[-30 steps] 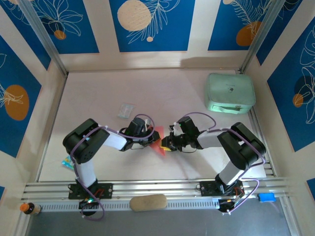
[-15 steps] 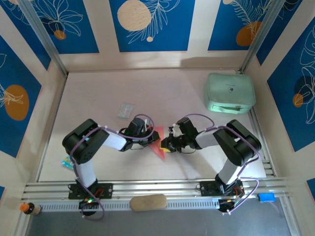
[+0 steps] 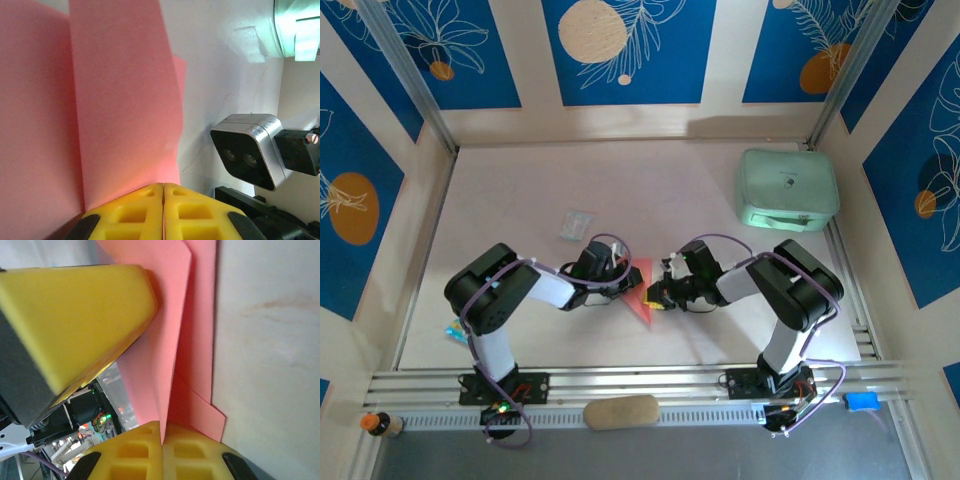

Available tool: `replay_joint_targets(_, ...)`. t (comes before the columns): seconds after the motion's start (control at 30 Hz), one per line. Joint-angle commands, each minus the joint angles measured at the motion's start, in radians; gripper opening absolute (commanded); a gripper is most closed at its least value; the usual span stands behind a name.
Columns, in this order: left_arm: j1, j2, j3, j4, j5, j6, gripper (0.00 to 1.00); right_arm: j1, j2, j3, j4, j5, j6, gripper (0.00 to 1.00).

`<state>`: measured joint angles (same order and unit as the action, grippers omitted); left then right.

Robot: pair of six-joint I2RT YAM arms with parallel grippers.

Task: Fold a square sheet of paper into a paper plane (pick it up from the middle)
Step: Fourth fold the wing at the center of the table.

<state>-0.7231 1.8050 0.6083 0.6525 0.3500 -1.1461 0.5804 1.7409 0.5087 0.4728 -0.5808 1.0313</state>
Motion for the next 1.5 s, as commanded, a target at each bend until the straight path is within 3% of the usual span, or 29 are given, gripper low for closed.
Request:
replay_joint_targets(0.0, -0.005, -0.036, -0.02, 0.02, 0.013, 0.015, 0.1, 0.002, 0.027, -0.024, 0.038, -0.03, 0.017, 0.03)
replay_joint_targets(0.3, -0.005, -0.087, -0.021, -0.001, 0.071, 0.061, 0.15, -0.004, 0.029, -0.008, -0.031, -0.028, -0.02, 0.01)
replay_joint_targets(0.5, -0.004, -0.042, 0.022, -0.142, 0.084, 0.082, 0.11, -0.004, 0.03, 0.005, -0.072, -0.018, -0.032, 0.01)
replay_joint_targets(0.73, -0.003, 0.019, 0.031, -0.168, 0.094, 0.057, 0.08, -0.001, 0.025, 0.01, -0.09, -0.019, -0.035, 0.02)
replay_joint_targets(0.93, -0.004, 0.009, 0.023, -0.267, 0.064, 0.082, 0.05, 0.004, -0.048, 0.034, -0.163, 0.007, -0.051, 0.1)
replay_joint_targets(1.13, -0.004, 0.019, 0.003, -0.256, 0.066, 0.089, 0.04, 0.0, -0.155, 0.051, -0.301, 0.056, -0.085, 0.25)
replay_joint_targets(1.47, -0.003, 0.02, 0.003, -0.238, 0.072, 0.088, 0.04, -0.003, -0.239, 0.034, -0.379, 0.144, -0.058, 0.29)
